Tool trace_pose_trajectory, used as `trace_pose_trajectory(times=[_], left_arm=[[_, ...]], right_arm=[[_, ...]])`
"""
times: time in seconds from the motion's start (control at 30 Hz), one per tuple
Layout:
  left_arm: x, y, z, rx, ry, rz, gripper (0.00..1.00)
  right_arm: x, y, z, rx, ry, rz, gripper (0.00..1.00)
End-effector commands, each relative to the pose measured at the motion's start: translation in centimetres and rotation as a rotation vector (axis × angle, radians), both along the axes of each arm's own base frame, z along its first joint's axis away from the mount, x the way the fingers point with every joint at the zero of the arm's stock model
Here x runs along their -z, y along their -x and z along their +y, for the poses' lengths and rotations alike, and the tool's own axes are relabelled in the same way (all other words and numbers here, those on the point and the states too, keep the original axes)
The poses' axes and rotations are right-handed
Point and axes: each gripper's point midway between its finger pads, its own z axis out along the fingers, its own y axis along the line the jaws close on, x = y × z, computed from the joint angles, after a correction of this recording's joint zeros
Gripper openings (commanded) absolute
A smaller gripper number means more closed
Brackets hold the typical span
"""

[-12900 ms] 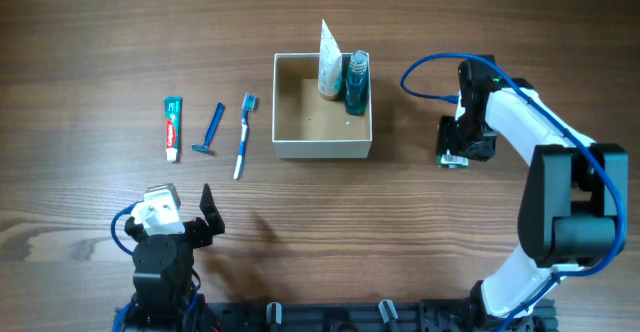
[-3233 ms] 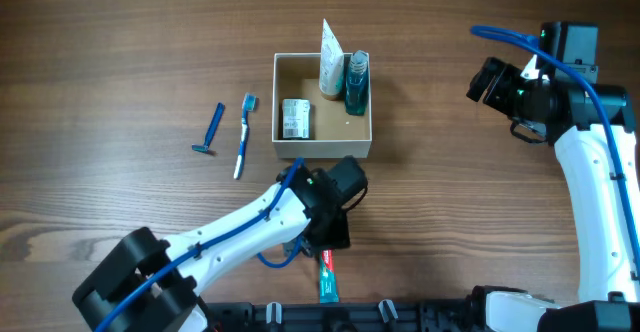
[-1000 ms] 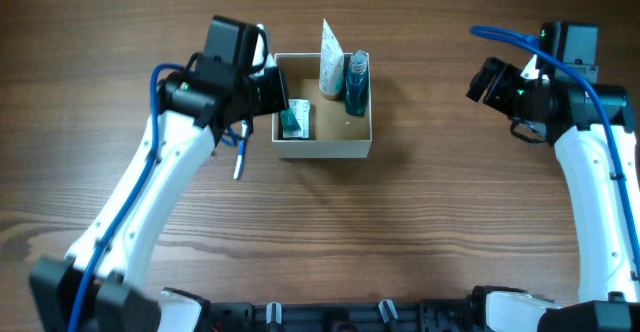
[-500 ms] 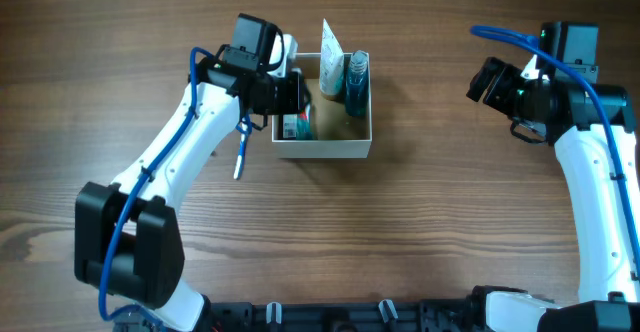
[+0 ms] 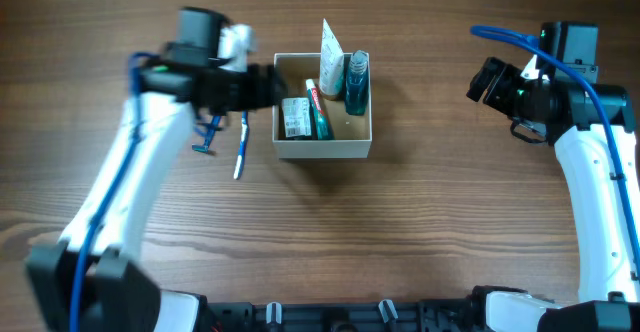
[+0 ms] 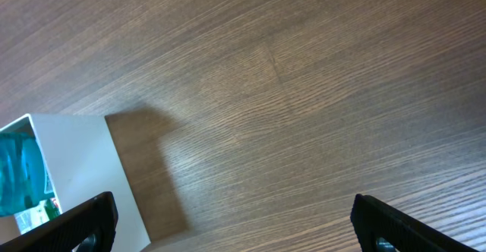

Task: Pack container

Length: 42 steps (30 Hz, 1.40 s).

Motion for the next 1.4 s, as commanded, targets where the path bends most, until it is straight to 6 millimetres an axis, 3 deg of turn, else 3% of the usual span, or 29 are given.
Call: trace_pose_trajectory(times=[0.0,0.1,0.23,0.37,0.5,0.67,0.8,1.0,1.13,1.3,1.37], left_arm=[[-1.7,-0.5,5.8,-0.067,-0.128,-0.070,0.83],[0.7,-0.2,7.9,-0.035,-0.224,-0.004,0.75],[4.2,-0.2,10.5,-0.079,-0.362,0.103,0.74],[8.1,-0.3,10.9,-0.052,-0.396,0.212,0.80],[12.4,-0.1,11.8,0.037,-0.471,0.309,0.77],[16.1,0.0,12.1,0.056,-0.489,0.387,0.74],[17.8,0.2,12.1,0.065,-0.489,0.423,0.69],[18.1,-0.6,12.1,0.058,-0.489,0.397,0.62],[18.4,-0.8,12.1,0.057,-0.489,0.393,0.51],[19.9,-0.1,12.1,0.069,-0.489,0.442,0.49],[20.2,0.2,12.1,0.074,-0.489,0.459,0.38]], right_arm=[[-0.3,-0.2,0.0,-0.004,-0.002,-0.009,1.00],[-0.3,-0.2,0.0,-0.004,-0.002,-0.009,1.00],[-0.3,-0.2,0.0,-0.004,-0.002,-0.009,1.00],[-0.3,-0.2,0.0,-0.004,-0.002,-0.009,1.00],[-0.3,-0.2,0.0,-0.004,-0.002,-0.009,1.00],[-0.3,-0.2,0.0,-0.004,-0.002,-0.009,1.00],[-0.3,-0.2,0.0,-0.004,-0.002,-0.009,1.00],[-0.3,-0.2,0.0,-0.004,-0.002,-0.009,1.00],[-0.3,-0.2,0.0,-0.004,-0.002,-0.009,1.00],[-0.3,-0.2,0.0,-0.004,-0.002,-0.009,1.00],[-0.3,-0.2,0.0,-0.004,-0.002,-0.009,1.00]])
